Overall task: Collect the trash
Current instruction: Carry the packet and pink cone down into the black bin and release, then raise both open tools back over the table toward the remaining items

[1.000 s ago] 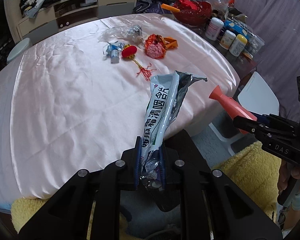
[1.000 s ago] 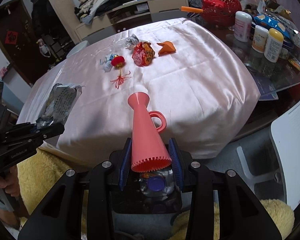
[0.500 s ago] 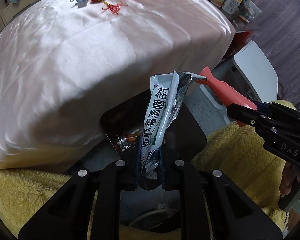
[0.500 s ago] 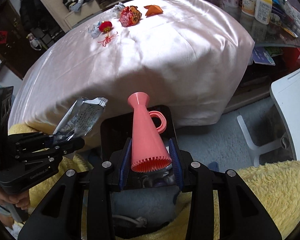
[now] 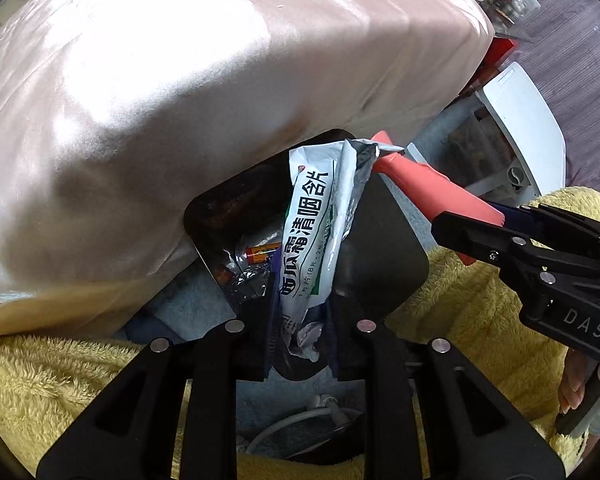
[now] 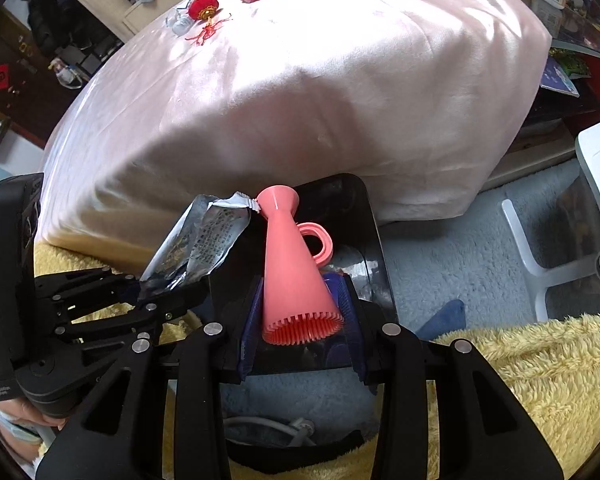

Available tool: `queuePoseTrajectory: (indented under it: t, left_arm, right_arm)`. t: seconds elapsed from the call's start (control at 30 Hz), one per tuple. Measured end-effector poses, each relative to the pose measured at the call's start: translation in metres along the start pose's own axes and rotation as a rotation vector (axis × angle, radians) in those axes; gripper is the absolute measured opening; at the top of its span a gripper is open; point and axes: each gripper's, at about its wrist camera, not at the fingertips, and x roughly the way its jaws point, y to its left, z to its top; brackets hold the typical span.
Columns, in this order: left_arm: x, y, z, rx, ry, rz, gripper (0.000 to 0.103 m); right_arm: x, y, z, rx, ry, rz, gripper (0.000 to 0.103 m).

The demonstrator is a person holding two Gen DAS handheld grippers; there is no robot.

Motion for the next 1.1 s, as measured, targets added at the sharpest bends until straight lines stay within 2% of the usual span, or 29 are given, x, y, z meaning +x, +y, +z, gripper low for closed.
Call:
queuePoseTrajectory:
  t: [0.17,0.23,0.4,0.57,0.8,1.1]
  left_arm:
    - [0.002,0.002,0.002,0.003,0.016,-0.003,0.030]
    - [0.000,0.003,0.004,0.004,0.017,0.002,0.034]
    - [-0.013,0.005,0.007,0.011,-0.012,0.025,0.056]
    - [-0.042,0.011,0.013,0.015,-0.077,0.039,0.075]
    - [-0.083,0.025,0.037,-0.002,-0.180,0.071,0.083]
    - [-0.100,0.062,0.080,-0.059,-0.239,0.136,0.084]
  right_arm:
    - [0.005,-0.001,0.009,0.020,0.007,0.002,0.041]
    - [0.005,-0.002,0.011,0.029,0.001,-0.002,0.052]
    - [-0.001,-0.007,0.018,0.042,-0.025,-0.011,0.057]
    - [-0.026,-0.013,0.032,0.047,-0.102,-0.007,0.071]
    - [-0.063,-0.017,0.069,0.039,-0.231,-0.019,0.074]
    - [-0.068,-0.004,0.125,0.006,-0.284,-0.027,0.074]
